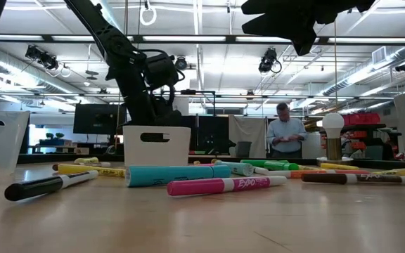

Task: Pick & Place Markers
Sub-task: Put the brown marker pen into the white bin, then put the green highlighter pen into the gray bin

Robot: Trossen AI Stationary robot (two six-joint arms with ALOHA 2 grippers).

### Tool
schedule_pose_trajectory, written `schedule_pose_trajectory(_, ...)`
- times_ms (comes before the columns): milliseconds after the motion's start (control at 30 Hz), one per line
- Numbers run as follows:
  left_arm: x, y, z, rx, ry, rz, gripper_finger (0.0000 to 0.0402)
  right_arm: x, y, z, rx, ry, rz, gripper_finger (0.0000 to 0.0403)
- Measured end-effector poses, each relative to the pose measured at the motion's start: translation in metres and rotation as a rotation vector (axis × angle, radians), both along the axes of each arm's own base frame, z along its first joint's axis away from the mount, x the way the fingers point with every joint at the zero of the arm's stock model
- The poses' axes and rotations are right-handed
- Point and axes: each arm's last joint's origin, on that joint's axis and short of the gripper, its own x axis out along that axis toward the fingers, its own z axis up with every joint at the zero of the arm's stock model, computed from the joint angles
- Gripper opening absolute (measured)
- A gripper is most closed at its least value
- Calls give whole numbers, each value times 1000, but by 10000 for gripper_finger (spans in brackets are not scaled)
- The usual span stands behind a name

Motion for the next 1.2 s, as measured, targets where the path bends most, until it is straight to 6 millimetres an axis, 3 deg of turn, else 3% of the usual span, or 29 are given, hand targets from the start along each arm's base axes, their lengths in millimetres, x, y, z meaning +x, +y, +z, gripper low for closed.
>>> schedule_pose_trajectory(133,0,0,0,-1,0,-8,73,0,0,0,0,0,0,157)
schedule_pose_trajectory(400,2,0,3,-16,-5,-38,165,0,0,0,0,0,0,157)
schedule_pose_trajectory(533,10,2,23,1,-33,-73,188,0,0,0,-1,1,0,157)
schedule_pose_trajectory(667,17,-3,56,5,-93,-136,192,0,0,-1,-4,8,0,157)
schedule_pose_trajectory(800,19,-22,95,49,-168,-221,192,0,0,-2,-9,16,0,157)
schedule_pose_trajectory(1000,4,-69,148,179,-283,-351,192,-1,0,-2,-6,19,-1,157)
schedule_pose_trajectory(1100,-6,-95,158,296,-284,-367,192,-1,0,-2,-7,19,-1,157)
schedule_pose_trajectory(1200,-14,-119,151,381,-249,-335,192,-1,0,-2,-6,18,-1,157)
